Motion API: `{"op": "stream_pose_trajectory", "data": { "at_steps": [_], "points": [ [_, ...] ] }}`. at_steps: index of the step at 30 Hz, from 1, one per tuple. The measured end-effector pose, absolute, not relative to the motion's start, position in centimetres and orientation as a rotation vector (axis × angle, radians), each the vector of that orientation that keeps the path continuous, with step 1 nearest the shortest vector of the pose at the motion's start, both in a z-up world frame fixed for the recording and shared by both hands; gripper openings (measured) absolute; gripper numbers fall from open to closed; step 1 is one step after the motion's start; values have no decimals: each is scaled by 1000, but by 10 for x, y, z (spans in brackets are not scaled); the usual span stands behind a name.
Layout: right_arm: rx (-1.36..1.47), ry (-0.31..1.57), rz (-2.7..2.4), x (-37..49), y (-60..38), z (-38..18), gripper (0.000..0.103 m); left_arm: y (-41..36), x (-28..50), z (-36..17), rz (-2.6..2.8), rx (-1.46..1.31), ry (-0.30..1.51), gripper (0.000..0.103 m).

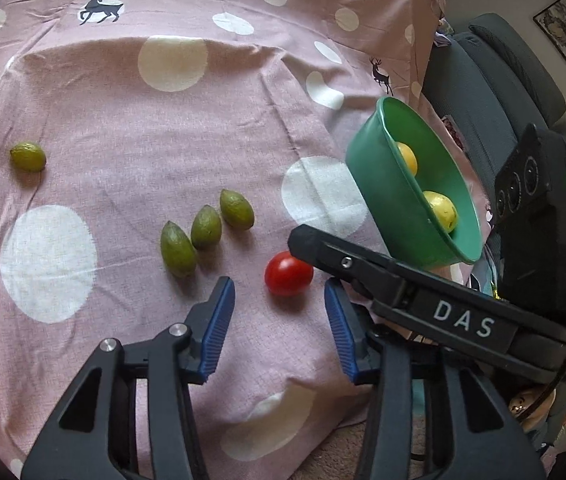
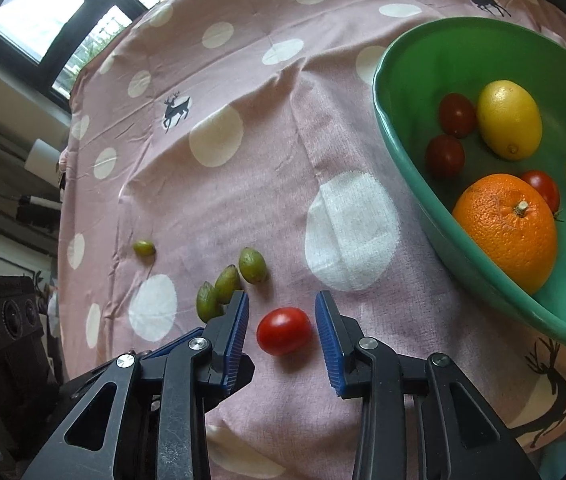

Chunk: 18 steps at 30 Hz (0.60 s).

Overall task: Organize fruits
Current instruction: 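Close the right gripper around the red cherry tomato, then lift the cherry tomato with the right gripper and carry it over the bowl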

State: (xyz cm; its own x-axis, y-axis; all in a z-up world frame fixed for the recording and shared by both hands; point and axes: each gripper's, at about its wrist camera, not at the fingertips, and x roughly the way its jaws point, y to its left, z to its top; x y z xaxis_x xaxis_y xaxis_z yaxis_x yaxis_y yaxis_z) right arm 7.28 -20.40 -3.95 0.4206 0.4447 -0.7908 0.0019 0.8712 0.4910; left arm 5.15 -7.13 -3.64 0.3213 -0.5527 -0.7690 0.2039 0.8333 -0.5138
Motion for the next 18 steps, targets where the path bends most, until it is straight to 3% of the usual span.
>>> {"op": "stream_pose_trajectory", "data": {
  "at_steps": [18],
  "points": [
    [482, 1167, 326, 81, -202, -56, 37, -97, 58, -48, -494, -262, 1148, 26]
  ]
}}
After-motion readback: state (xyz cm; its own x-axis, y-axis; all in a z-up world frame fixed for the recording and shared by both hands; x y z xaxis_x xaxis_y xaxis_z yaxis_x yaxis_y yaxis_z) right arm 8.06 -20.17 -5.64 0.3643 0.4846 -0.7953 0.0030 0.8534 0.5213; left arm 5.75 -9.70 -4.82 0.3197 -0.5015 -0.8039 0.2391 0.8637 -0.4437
